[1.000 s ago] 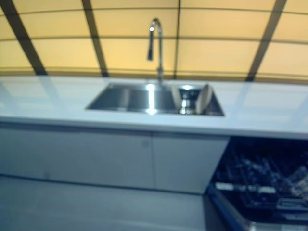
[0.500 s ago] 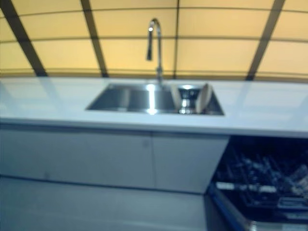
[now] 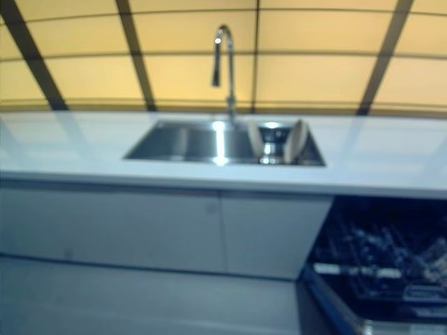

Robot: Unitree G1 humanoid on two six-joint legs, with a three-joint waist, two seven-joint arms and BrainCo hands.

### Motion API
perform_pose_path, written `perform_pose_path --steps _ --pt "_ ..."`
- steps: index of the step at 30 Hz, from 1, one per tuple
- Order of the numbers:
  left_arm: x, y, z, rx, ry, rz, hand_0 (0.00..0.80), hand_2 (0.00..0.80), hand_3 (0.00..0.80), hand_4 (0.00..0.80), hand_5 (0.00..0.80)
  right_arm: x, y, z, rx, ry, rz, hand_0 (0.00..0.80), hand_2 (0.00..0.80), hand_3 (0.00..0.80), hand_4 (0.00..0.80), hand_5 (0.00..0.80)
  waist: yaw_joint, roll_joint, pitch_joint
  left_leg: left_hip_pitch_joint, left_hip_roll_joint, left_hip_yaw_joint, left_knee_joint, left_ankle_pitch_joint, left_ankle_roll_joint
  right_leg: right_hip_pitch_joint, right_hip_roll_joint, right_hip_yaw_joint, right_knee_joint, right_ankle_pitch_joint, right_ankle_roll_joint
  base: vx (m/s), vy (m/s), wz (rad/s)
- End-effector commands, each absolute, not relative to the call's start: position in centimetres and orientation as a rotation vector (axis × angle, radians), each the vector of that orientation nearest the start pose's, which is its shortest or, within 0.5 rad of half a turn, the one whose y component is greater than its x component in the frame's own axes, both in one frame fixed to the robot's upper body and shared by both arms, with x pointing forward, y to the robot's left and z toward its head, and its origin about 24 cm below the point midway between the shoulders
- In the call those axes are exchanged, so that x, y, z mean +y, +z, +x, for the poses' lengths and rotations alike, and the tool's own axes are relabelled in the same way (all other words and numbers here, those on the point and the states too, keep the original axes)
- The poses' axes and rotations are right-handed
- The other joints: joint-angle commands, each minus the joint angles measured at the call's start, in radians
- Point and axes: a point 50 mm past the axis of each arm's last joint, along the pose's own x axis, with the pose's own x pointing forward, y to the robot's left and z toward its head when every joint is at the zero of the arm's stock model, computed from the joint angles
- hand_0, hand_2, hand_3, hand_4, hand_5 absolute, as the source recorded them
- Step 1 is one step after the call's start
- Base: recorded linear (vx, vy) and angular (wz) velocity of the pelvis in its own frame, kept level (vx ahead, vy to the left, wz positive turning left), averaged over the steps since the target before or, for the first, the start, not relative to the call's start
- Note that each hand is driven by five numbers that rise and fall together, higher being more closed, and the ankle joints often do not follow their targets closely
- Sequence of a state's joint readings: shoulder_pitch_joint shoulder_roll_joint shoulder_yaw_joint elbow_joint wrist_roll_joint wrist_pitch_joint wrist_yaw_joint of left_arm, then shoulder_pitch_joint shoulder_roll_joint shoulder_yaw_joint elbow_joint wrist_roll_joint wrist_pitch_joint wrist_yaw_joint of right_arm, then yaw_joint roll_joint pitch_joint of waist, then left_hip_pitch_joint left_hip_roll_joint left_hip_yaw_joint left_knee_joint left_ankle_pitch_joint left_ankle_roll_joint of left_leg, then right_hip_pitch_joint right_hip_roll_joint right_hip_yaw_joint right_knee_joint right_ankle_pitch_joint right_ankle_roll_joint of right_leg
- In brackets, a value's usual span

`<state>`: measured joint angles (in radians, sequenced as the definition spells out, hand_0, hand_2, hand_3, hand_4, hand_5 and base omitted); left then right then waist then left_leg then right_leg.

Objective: Take plates into dishwasher

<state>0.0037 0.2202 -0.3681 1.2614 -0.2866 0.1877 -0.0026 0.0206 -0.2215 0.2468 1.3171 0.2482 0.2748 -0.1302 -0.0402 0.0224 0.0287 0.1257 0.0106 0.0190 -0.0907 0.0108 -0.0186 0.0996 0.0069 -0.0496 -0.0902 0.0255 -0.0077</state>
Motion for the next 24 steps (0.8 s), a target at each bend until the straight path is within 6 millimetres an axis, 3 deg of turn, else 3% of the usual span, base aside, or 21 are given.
perform_pose_path --steps 1,6,20,24 --pt "19.4 -17.2 8.3 1.431 -0.013 0.182 0.000 0.000 0.000 0.000 0.000 -22.2 -17.1 5.3 1.577 -0.214 -0.232 0.000 0.000 0.000 0.000 0.000 -0.011 -0.005 0.041 0.020 -0.110 -0.006 0.003 -0.081 0.113 0.033 0.056 0.028 0.005 -0.042 0.005 0.028 -0.028 -0.04" --pt "19.6 -17.0 8.9 1.385 0.048 0.151 0.000 0.000 0.000 0.000 0.000 -22.7 -17.0 5.1 1.597 -0.192 -0.290 0.000 0.000 0.000 0.000 0.000 -0.017 -0.002 0.048 0.034 -0.104 0.000 0.003 -0.082 0.111 0.038 0.063 0.044 0.007 -0.045 -0.001 0.051 -0.030 -0.04" --pt "19.2 -17.4 7.4 1.461 0.001 0.189 0.000 0.000 0.000 0.000 0.000 -22.3 -17.1 5.1 1.594 -0.102 -0.319 0.000 0.000 0.000 0.000 0.000 -0.028 -0.005 0.041 0.009 -0.100 -0.004 0.003 -0.079 0.099 0.025 0.065 0.036 0.004 -0.050 -0.002 0.027 -0.031 0.00" --pt "19.2 -17.3 7.5 1.474 0.205 -0.007 0.000 0.000 0.000 0.000 0.000 -22.2 -17.2 5.1 1.585 -0.089 -0.330 0.000 0.000 0.000 0.000 0.000 -0.022 -0.012 0.053 0.011 -0.095 -0.004 0.018 -0.071 0.097 0.014 0.069 0.043 0.034 -0.069 -0.018 0.047 -0.068 0.00"
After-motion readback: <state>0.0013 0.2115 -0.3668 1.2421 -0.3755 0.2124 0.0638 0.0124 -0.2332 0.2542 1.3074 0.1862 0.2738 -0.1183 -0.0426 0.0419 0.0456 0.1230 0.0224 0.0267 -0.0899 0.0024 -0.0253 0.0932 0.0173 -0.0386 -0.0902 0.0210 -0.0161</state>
